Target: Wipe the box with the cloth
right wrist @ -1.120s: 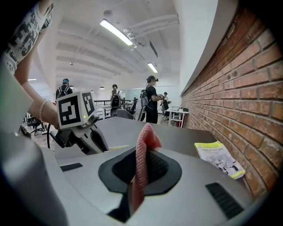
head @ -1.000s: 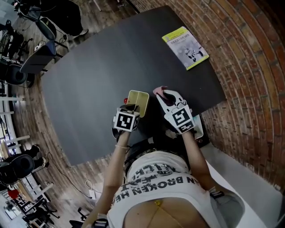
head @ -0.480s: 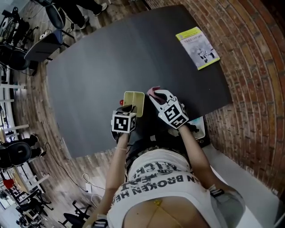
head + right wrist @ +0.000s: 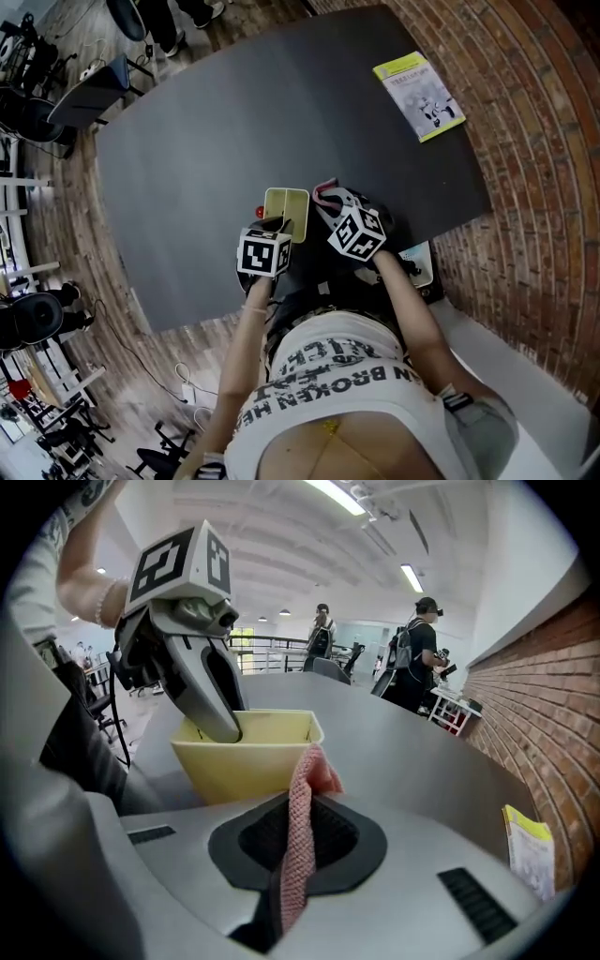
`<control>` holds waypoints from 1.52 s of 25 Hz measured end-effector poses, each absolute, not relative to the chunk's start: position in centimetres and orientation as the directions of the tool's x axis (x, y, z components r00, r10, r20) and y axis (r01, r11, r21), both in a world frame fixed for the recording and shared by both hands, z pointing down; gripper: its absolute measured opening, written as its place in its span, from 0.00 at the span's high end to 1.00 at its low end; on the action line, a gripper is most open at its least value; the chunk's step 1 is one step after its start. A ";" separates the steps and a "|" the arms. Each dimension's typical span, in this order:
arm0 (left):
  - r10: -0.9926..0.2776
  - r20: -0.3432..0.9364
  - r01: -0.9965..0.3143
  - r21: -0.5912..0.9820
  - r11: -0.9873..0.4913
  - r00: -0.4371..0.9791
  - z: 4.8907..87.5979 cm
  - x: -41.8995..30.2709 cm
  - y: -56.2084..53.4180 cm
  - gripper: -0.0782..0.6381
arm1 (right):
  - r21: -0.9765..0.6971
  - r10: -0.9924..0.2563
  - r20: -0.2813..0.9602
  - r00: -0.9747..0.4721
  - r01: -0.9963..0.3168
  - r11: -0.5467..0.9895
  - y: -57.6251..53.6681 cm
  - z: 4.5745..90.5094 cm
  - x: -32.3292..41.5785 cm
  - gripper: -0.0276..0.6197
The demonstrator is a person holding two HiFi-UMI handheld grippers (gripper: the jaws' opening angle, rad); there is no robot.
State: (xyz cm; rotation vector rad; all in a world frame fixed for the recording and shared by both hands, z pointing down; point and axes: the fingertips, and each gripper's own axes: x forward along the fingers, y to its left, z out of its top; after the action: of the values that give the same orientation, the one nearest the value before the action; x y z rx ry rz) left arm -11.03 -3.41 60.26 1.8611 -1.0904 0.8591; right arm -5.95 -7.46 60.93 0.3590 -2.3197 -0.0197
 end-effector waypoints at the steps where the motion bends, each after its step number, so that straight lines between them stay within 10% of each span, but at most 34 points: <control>1: -0.361 0.841 -0.902 0.297 -0.313 0.402 60.3 -11.0 -3.4 0.82 | 0.131 -0.261 0.707 -0.658 -0.241 0.962 -7.5 61.3 -6.1 0.93; 38: -0.380 0.843 -0.909 0.268 -0.319 0.381 60.2 -11.2 -3.3 0.82 | 0.069 -0.104 0.714 -0.693 -0.078 0.995 0.9 61.3 -7.7 0.93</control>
State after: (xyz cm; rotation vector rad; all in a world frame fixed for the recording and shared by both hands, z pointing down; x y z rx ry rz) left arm -11.24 -3.34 60.20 1.8748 -1.1154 0.8731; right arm -7.69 0.89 61.34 0.1260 -2.3392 -0.0428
